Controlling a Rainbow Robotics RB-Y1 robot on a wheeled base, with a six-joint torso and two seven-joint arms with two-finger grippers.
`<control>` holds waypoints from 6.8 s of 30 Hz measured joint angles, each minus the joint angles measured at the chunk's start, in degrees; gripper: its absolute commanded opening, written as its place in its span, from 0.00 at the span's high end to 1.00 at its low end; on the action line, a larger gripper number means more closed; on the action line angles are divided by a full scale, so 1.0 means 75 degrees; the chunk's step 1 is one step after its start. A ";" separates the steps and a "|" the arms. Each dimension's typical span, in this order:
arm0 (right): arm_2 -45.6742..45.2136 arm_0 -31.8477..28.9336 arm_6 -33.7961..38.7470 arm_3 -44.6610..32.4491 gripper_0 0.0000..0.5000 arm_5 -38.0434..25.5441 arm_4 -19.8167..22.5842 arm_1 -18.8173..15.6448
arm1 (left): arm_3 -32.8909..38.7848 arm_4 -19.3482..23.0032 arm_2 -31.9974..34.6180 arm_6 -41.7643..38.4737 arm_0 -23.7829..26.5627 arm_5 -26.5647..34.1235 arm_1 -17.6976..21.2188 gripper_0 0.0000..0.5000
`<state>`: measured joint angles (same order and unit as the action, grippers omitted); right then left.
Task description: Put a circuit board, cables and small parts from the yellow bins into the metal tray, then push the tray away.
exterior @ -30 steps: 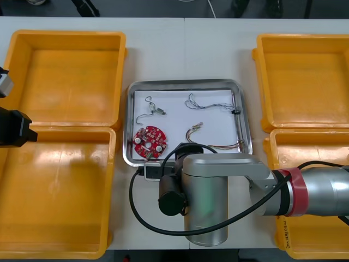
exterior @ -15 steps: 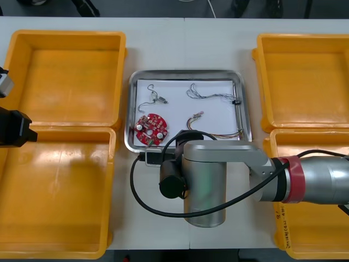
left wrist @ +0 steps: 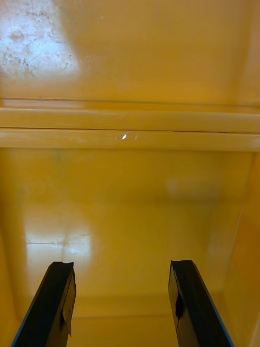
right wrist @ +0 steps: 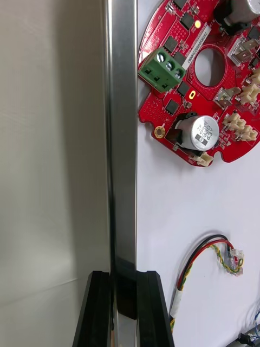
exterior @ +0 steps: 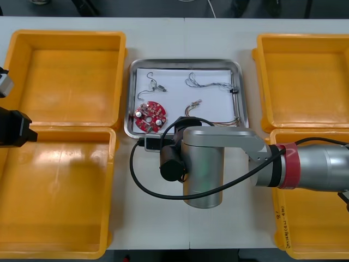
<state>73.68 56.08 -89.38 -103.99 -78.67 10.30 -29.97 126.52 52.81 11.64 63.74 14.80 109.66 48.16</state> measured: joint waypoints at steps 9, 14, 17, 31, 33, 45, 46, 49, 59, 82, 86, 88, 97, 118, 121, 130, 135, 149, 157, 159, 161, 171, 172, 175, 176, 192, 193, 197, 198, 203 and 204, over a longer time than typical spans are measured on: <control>-0.0031 0.0206 0.0007 0.0504 1.00 0.0327 0.0000 -0.0004 | 0.0000 0.0000 0.0000 0.0000 0.0000 0.0000 0.0000 0.00; -0.0112 0.0336 0.0008 0.0771 1.00 0.0487 0.0116 -0.0013 | 0.0000 0.0000 0.0000 0.0000 0.0000 0.0000 0.0000 0.00; -0.0143 0.0527 0.0009 0.0928 1.00 0.0574 0.0480 -0.0041 | 0.0000 0.0000 0.0000 0.0000 0.0000 0.0000 0.0000 0.00; -0.0146 0.0910 0.0009 0.1661 1.00 0.1097 0.0581 -0.0073 | 0.0000 0.0000 0.0000 0.0000 0.0000 0.0000 0.0000 0.00; -0.0146 0.0954 0.0009 0.1754 1.00 0.1153 0.0582 -0.0072 | 0.0001 0.0000 0.0000 0.0000 0.0000 0.0000 0.0000 0.00; -0.0146 0.1301 0.0008 0.2647 1.00 0.1638 0.0598 0.0147 | 0.0001 0.0000 0.0000 0.0000 0.0000 0.0000 0.0000 0.00; -0.0146 0.1339 0.0008 0.2753 1.00 0.1759 0.0627 0.0177 | 0.0001 0.0000 0.0000 0.0000 0.0000 0.0000 0.0000 0.00; -0.0150 0.1483 0.0008 0.3027 1.00 0.2286 0.0917 0.0200 | 0.0001 0.0000 0.0000 0.0000 0.0000 0.0000 0.0000 0.00; -0.0151 0.1667 -0.0002 0.3405 1.00 0.2854 0.1213 0.0228 | 0.0002 0.0000 0.0000 0.0000 0.0000 0.0000 0.0000 0.00; 0.0227 0.2043 -0.0127 0.3924 1.00 0.3420 0.1278 0.0232 | 0.0002 0.0000 0.0000 0.0000 0.0000 0.0000 0.0000 0.00; 0.0240 0.2049 -0.0127 0.3925 1.00 0.3422 0.1280 0.0232 | 0.0002 0.0000 0.0000 0.0000 0.0000 0.0000 0.0000 0.00; 0.0240 0.2049 -0.0127 0.3925 0.99 0.3422 0.1280 0.0232 | 0.0002 0.0000 0.0000 0.0000 0.0000 0.0000 0.0000 0.00; 0.0240 0.2049 -0.0127 0.3924 0.07 0.3420 0.1304 0.0232 | 0.0002 0.0000 0.0000 0.0000 0.0000 0.0000 0.0000 0.00; -0.0254 0.2070 -0.0127 0.2101 0.00 0.1013 0.1926 0.0117 | 0.0003 0.0000 0.0000 0.0000 0.0000 0.0000 0.0000 0.00; -0.0464 0.2070 -0.0127 0.1552 0.00 0.0458 0.1931 0.0081 | 0.0004 0.0000 0.0000 0.0000 0.0000 0.0000 0.0000 0.00; -0.1351 0.1524 -0.0127 -0.0115 0.00 -0.0847 0.1944 0.0048 | 0.0005 0.0000 0.0000 0.0000 0.0000 0.0000 0.0000 0.00; -0.2300 0.0670 -0.0127 -0.1091 0.00 -0.1624 0.1946 0.0046 | 0.0005 0.0000 0.0000 0.0000 0.0000 0.0000 0.0000 0.00; -0.4285 -0.1078 -0.0052 -0.3177 0.00 -0.3816 0.1947 0.0034 | 0.0006 0.0000 0.0001 0.0000 0.0000 0.0000 0.0001 0.00; -0.5838 -0.2289 0.1199 -0.4252 0.00 -0.4144 0.1948 0.0034 | 0.0008 0.0000 0.0002 0.0000 0.0000 0.0000 0.0001 0.00; -0.6195 -0.2584 0.1509 -0.4417 0.00 -0.4145 0.1950 0.0034 | 0.0008 0.0000 0.0002 0.0000 0.0000 0.0000 0.0001 0.00; -0.6576 -0.2892 0.1625 -0.4523 0.00 -0.4145 0.1989 0.0034 | 0.0008 0.0000 0.0002 0.0000 0.0000 0.0000 0.0002 0.00; -0.8598 -0.4136 0.2567 -0.4551 0.00 -0.4148 0.2757 -0.0153 | 0.0009 0.0000 0.0002 0.0000 -0.0001 0.0000 0.0002 0.00; -0.8785 -0.4225 0.2568 -0.4551 0.00 -0.4148 0.2838 -0.0212 | 0.0009 0.0000 0.0002 0.0000 -0.0001 0.0000 0.0002 0.00; -0.9370 -0.4426 0.2568 -0.4550 0.00 -0.4148 0.3126 -0.0374 | 0.0009 0.0000 0.0002 0.0000 -0.0001 0.0000 0.0002 0.00; -0.9575 -0.4478 0.2568 -0.4549 0.00 -0.4148 0.3263 -0.0416 | 0.0009 0.0000 0.0002 0.0000 -0.0001 0.0000 0.0002 0.00; -1.2187 -0.5530 0.2566 -0.3754 0.00 -0.4149 0.5135 -0.1162 | 0.0010 0.0002 0.0003 0.0000 -0.0002 0.0000 0.0003 0.00; -1.2258 -0.5604 0.2565 -0.3703 0.00 -0.4149 0.5140 -0.1176 | 0.0010 0.0002 0.0003 0.0000 -0.0002 0.0000 0.0003 0.00; -1.2491 -0.5871 0.2562 -0.3464 0.00 -0.4149 0.5148 -0.1198 | 0.0010 0.0002 0.0003 0.0000 -0.0002 0.0000 0.0003 0.00; -1.2542 -0.5932 0.2559 -0.3385 0.00 -0.4149 0.5150 -0.1202 | 0.0010 0.0002 0.0003 0.0000 -0.0002 0.0000 0.0003 0.00; -1.2810 -0.6117 0.2540 -0.2897 0.00 -0.4149 0.5151 -0.1209 | 0.0011 0.0002 0.0003 0.0000 -0.0002 0.0000 0.0003 0.00; -1.2862 -0.6126 0.2522 -0.2791 0.00 -0.4149 0.5151 -0.1209 | 0.0011 0.0002 0.0003 0.0000 -0.0002 0.0000 0.0003 0.00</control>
<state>-22.78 10.13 -70.47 -124.92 -109.79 48.93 -39.03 126.60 52.82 11.67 63.74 14.78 109.66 48.18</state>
